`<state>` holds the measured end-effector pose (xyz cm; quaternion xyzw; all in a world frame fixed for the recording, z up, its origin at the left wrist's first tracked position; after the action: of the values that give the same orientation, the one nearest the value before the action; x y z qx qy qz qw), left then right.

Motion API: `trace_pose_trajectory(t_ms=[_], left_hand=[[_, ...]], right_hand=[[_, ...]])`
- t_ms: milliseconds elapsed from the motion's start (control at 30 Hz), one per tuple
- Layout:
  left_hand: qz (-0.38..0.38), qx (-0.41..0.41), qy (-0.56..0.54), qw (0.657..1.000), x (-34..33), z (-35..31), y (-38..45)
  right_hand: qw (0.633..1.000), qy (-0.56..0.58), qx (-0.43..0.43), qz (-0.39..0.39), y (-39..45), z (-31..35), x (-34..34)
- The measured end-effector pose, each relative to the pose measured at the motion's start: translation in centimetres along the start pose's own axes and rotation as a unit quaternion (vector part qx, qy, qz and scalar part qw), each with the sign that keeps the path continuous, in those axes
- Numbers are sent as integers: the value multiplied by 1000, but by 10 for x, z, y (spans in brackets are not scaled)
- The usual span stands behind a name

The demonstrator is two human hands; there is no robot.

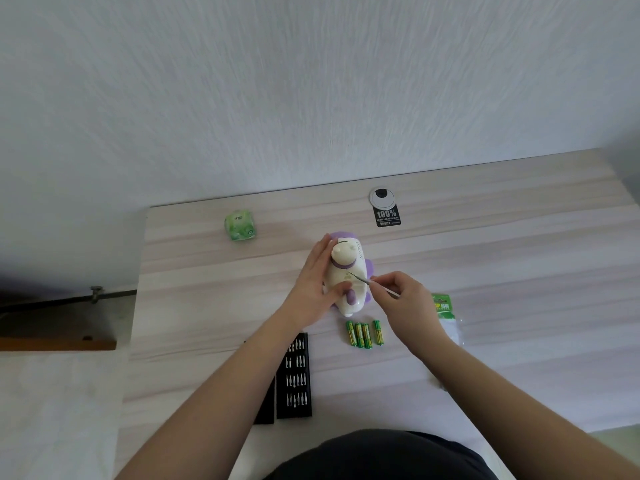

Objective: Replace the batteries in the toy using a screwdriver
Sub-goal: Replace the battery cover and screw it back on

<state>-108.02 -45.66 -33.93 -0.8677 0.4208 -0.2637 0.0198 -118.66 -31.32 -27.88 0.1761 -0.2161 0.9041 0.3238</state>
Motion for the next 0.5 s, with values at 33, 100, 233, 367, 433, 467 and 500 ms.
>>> trace_pose_trajectory(t_ms=[33,100,233,367,433,467,500], left_hand=[[0,0,-3,1000,-1,-1,0],[0,-2,-6,1000,-2,-3,-1],[-1,-13,-18,1000,-2,-7,-2],[-1,-10,-18,1000,-2,-4,-1],[0,-10,-17,1000,-2,-3,-1],[1,-11,-15,1000,-2,-3,-1],[2,-14,-14,1000,-2,-5,-1]], right_hand=[[1000,-3,-3,2,0,-1,-1],[1000,-9,-9,6,1,-3,-4],[1000,-20,-11,7,1,-1,-6],[999,-35,-11,10,0,1,-7],[999,-41,-11,12,0,3,-7],[999,-44,-9,11,-1,4,-7],[999,-45,-8,11,-1,5,-7]])
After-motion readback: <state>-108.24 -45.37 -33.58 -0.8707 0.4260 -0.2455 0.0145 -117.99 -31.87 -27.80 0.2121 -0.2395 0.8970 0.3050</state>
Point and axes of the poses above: each hand's wrist, its own y-axis towards the middle knuckle, its own x-axis out of the back of the hand, z = x × y, the point moved 7 cm from there along y, towards the middle knuckle, and after that the axes turned 9 degrees about x, right-handed, at the moved point
